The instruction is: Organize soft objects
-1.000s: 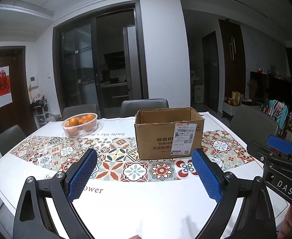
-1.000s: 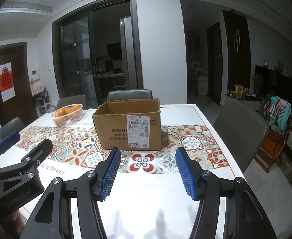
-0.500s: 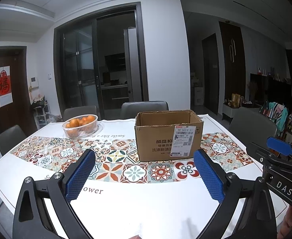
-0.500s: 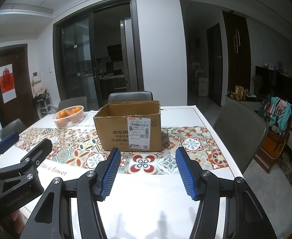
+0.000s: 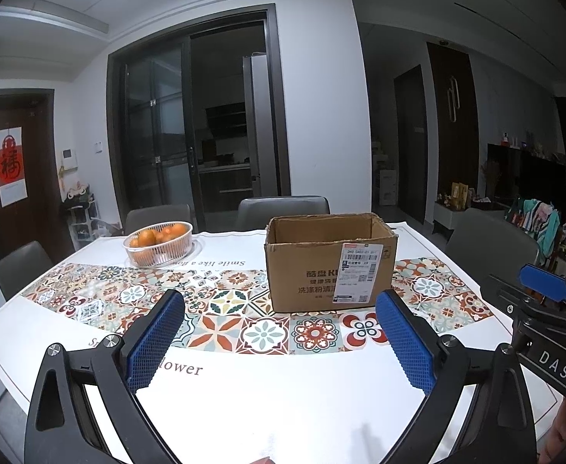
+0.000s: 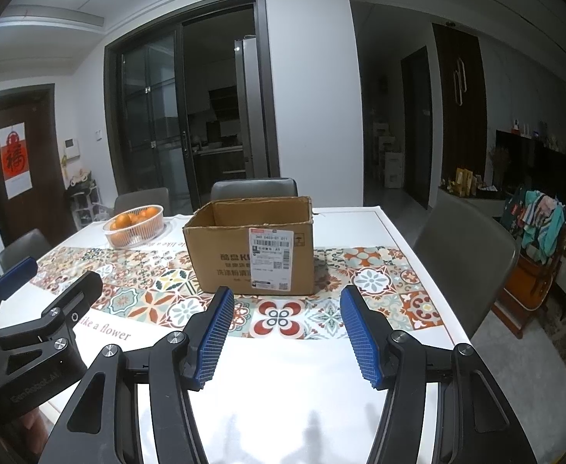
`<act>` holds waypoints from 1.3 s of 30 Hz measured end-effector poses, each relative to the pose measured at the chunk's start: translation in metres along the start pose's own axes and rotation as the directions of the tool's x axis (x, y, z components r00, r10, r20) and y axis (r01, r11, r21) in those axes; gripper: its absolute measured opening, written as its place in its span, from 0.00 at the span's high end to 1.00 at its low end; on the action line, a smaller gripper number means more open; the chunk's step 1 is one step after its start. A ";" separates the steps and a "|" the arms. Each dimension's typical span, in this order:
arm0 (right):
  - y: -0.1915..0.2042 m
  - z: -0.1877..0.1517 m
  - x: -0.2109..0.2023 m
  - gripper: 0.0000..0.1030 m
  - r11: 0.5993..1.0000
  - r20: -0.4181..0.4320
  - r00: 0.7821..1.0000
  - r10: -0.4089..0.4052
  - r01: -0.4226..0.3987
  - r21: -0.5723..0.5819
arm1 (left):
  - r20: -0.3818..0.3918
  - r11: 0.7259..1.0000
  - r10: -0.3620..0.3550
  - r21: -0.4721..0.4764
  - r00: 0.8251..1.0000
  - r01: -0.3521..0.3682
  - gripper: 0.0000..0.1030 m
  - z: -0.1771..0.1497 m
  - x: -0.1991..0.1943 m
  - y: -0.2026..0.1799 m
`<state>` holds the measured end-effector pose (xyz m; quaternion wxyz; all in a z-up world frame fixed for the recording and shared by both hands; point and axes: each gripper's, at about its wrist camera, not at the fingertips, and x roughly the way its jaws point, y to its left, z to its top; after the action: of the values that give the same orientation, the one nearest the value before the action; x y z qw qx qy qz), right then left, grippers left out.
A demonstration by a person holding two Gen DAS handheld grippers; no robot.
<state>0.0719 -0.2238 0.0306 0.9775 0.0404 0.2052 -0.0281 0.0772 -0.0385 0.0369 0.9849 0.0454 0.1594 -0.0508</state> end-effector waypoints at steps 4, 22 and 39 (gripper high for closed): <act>0.000 0.001 -0.001 0.43 1.000 0.000 1.000 0.000 0.000 0.000 | 0.000 1.000 0.001 -0.001 1.000 -0.001 0.02 0.000 0.000 0.000; 0.000 0.000 -0.001 0.43 1.000 0.000 1.000 -0.001 0.001 0.000 | -0.002 1.000 0.000 0.002 1.000 0.000 0.01 -0.002 0.001 0.002; 0.000 0.000 -0.001 0.43 1.000 -0.001 1.000 0.000 0.000 -0.001 | -0.004 1.000 0.000 0.002 1.000 0.000 0.00 -0.004 0.001 0.002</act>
<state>0.0706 -0.2236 0.0312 0.9774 0.0401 0.2059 -0.0281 0.0771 -0.0359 0.0329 0.9845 0.0463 0.1614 -0.0508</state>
